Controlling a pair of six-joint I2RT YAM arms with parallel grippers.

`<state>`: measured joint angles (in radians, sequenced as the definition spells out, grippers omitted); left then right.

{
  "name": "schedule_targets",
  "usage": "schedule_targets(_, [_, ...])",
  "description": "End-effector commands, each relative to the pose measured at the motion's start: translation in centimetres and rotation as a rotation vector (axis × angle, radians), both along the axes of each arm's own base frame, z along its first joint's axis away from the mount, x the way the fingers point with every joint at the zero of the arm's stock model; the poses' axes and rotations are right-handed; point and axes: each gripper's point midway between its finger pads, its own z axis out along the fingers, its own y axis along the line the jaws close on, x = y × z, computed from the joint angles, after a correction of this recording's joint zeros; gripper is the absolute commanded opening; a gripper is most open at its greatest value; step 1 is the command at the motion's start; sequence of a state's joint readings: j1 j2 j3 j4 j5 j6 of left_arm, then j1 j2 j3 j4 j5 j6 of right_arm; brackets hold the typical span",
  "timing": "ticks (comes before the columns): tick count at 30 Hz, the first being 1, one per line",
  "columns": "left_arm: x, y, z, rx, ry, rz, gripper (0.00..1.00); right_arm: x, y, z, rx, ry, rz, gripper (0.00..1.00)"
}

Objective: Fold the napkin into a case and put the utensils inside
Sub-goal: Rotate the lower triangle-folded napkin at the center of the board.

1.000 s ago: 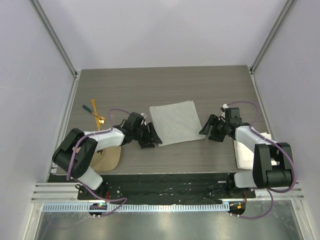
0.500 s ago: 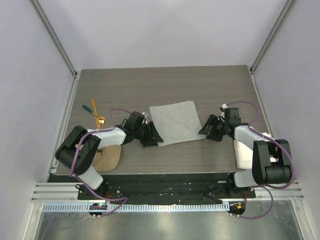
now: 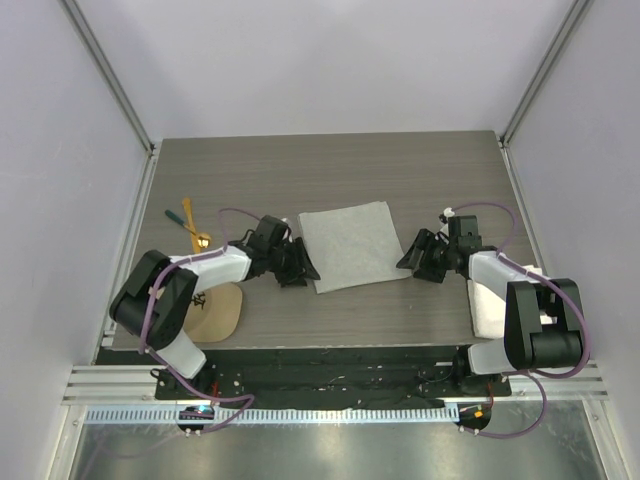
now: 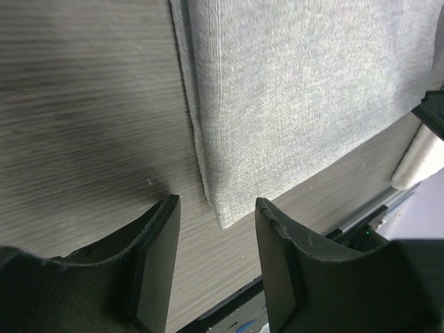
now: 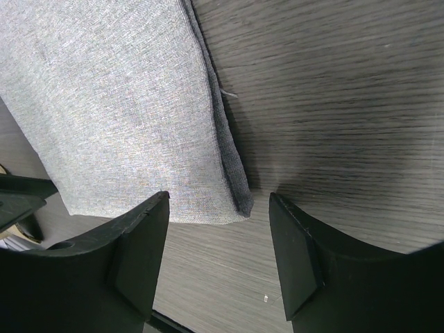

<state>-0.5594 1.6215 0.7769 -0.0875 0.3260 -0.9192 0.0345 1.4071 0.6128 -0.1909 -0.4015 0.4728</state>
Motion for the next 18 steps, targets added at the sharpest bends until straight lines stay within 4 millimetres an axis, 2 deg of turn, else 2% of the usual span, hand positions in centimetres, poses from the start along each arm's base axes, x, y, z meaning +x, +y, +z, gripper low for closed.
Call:
schedule_targets(1, [1.4, 0.5, 2.9, 0.035, -0.094, -0.034, 0.49, 0.0, -0.9, 0.1, -0.049, 0.001, -0.01, 0.65])
schedule_targets(4, [1.8, 0.6, 4.1, 0.045, -0.123, -0.041, 0.47, -0.2, -0.9, 0.0, -0.053, 0.005, -0.009, 0.65])
schedule_targets(9, [3.1, 1.6, 4.1, 0.116, -0.127, -0.011, 0.5, -0.2, -0.7, -0.1, -0.046, 0.01, -0.006, 0.65])
schedule_targets(12, [5.4, 1.7, 5.5, 0.087, -0.159, 0.022, 0.56, 0.1, -1.5, 0.7, -0.085, -0.007, -0.025, 0.65])
schedule_targets(13, [6.6, 1.7, 6.6, 0.07, -0.182, 0.029, 0.57, -0.2, -1.7, 1.0, -0.098, -0.003, -0.027, 0.65])
schedule_targets(15, [8.3, 2.9, 6.2, 0.089, -0.153, 0.048, 0.6, 0.1, -2.3, 1.4, -0.131, -0.006, -0.055, 0.66])
schedule_targets(16, [9.8, 2.5, 7.5, 0.07, -0.175, 0.037, 0.6, 0.0, -2.4, 1.7, -0.132, 0.0, -0.062, 0.67])
schedule_targets(17, [11.0, 3.2, 6.7, 0.098, -0.172, 0.03, 0.67, -0.1, -2.3, 1.8, -0.126, 0.005, -0.065, 0.68])
schedule_targets(18, [11.5, 3.5, 6.3, 0.116, -0.161, 0.023, 0.69, -0.3, -1.9, 2.0, -0.095, 0.013, -0.072, 0.68])
